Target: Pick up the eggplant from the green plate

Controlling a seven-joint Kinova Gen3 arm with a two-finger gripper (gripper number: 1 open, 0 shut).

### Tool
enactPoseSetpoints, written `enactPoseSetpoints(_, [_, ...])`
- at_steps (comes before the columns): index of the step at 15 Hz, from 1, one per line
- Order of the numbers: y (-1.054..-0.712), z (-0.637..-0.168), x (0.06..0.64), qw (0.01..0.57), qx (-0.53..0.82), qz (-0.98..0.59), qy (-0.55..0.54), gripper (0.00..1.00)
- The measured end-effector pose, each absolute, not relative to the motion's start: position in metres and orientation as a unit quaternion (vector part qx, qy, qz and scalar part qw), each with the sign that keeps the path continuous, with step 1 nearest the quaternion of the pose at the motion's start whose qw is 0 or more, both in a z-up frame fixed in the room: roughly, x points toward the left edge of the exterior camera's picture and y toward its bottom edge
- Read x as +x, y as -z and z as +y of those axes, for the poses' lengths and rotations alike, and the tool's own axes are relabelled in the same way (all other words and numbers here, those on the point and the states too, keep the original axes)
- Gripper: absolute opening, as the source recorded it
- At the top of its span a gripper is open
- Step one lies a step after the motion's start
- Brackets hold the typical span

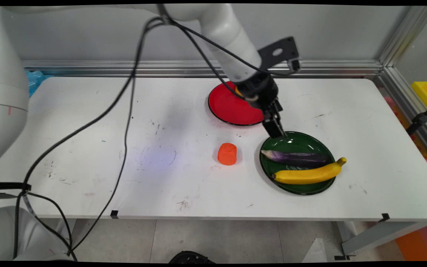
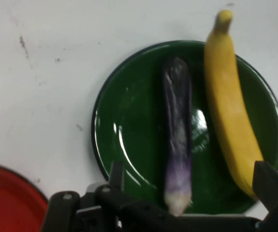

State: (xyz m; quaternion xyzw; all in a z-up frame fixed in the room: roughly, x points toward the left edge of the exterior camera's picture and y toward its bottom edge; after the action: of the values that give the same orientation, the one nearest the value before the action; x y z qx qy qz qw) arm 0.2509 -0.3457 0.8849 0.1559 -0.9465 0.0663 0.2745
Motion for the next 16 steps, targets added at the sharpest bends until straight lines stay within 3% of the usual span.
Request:
enactPoseSetpoints(9, [-0.811, -0.388, 0.198, 0.257, 0.154, -0.953, -0.044, 1.0])
enactPoseSetpoints(16, [-0.773, -0.401, 0.176, 0.244, 0.134, -0.96, -0.03, 1.0])
